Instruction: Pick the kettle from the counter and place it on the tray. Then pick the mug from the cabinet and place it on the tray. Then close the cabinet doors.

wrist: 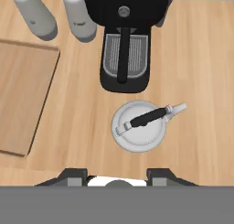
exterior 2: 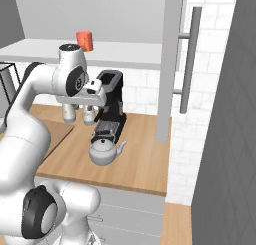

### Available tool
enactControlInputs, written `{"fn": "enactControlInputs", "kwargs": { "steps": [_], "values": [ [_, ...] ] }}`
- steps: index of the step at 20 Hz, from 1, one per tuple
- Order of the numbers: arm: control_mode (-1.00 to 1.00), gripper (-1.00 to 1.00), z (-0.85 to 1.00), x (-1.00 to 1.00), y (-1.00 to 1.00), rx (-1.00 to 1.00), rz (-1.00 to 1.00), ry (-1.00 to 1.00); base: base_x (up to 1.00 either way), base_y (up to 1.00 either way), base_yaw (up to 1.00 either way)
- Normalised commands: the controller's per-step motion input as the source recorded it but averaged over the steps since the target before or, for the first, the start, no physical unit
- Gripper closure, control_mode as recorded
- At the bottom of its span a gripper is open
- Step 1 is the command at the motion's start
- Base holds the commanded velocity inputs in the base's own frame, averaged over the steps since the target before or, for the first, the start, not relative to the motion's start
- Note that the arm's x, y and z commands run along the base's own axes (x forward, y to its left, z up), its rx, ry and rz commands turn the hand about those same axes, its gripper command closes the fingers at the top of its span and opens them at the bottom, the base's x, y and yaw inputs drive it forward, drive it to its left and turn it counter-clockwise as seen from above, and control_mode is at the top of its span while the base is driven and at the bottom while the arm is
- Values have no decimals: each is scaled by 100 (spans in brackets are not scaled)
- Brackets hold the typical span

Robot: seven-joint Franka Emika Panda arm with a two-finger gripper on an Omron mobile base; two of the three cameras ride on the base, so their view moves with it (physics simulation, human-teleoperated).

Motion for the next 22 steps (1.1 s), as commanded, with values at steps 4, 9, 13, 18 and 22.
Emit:
{"fn": "enactControlInputs", "kwargs": {
  "steps": [4,9,13,18,22],
  "values": [
    [-100,-100,-26,-6,2,0,-24,1,0,0,0],
    [-100,-100,-56,-10,0,0,-84,9,0,0,0],
    [-100,-100,-6,0,-4,0,-14,2,0,0,0],
    [-100,-100,-35,9,-9,13,-9,1,0,0,0],
    [-100,-100,-58,47,-21,16,-17,0,0,0,0]
  ]
}}
